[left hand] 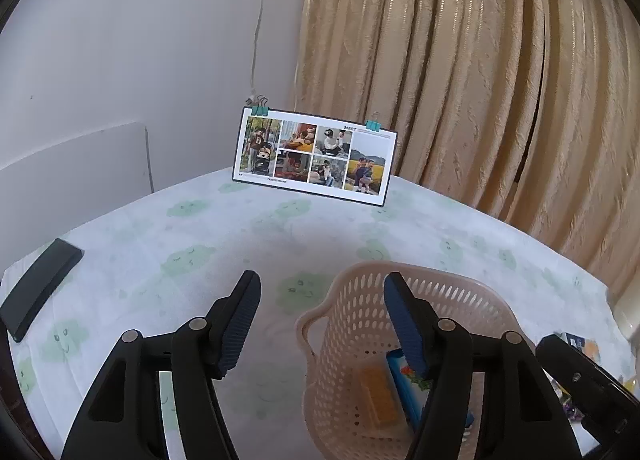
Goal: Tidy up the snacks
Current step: 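Lower the blue cracker packet into the basket and open the right gripper, then grasp the yellow jelly cup with the right gripper while the left grasps a small wrapped snack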
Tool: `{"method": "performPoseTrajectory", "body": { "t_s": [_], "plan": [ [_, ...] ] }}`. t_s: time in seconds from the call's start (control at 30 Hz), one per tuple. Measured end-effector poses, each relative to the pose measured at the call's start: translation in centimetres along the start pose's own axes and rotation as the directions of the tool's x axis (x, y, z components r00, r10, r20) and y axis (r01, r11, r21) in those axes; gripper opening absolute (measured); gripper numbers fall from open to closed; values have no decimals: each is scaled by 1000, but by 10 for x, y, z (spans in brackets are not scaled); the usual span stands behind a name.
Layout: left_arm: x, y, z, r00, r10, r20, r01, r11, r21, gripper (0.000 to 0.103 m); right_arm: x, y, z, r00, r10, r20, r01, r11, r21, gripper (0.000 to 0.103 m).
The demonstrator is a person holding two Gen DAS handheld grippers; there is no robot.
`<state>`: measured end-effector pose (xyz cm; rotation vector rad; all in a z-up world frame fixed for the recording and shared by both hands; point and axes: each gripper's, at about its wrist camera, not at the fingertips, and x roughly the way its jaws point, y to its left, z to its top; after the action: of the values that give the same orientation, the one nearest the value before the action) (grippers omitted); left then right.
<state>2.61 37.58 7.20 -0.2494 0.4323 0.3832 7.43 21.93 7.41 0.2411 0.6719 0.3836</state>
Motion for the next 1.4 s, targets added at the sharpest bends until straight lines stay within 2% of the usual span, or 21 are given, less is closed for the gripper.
{"method": "performPoseTrajectory", "body": {
  "t_s": [0.07,0.37,0.87,1.07,1.4],
  "plan": [
    [-2,-2,-1,1000,3,9,-3,1000,5,71,-2,-6,0,1000,-8,3,8,1000,11,64],
    [-4,-12,-5,1000,11,28,-12,999,48,75,-15,-38,-2,997,-74,31,73,996,60,64],
    [-9,-29,-14,996,46,83,-55,992,112,76,-43,-94,-4,981,-184,66,175,976,131,65],
    [-9,-37,-18,996,44,80,-55,988,145,77,-59,-125,-10,964,-258,62,246,957,155,66],
    [-12,-61,-28,998,8,56,-19,980,199,77,-99,-195,-23,916,-397,57,372,894,248,68]
  ]
}}
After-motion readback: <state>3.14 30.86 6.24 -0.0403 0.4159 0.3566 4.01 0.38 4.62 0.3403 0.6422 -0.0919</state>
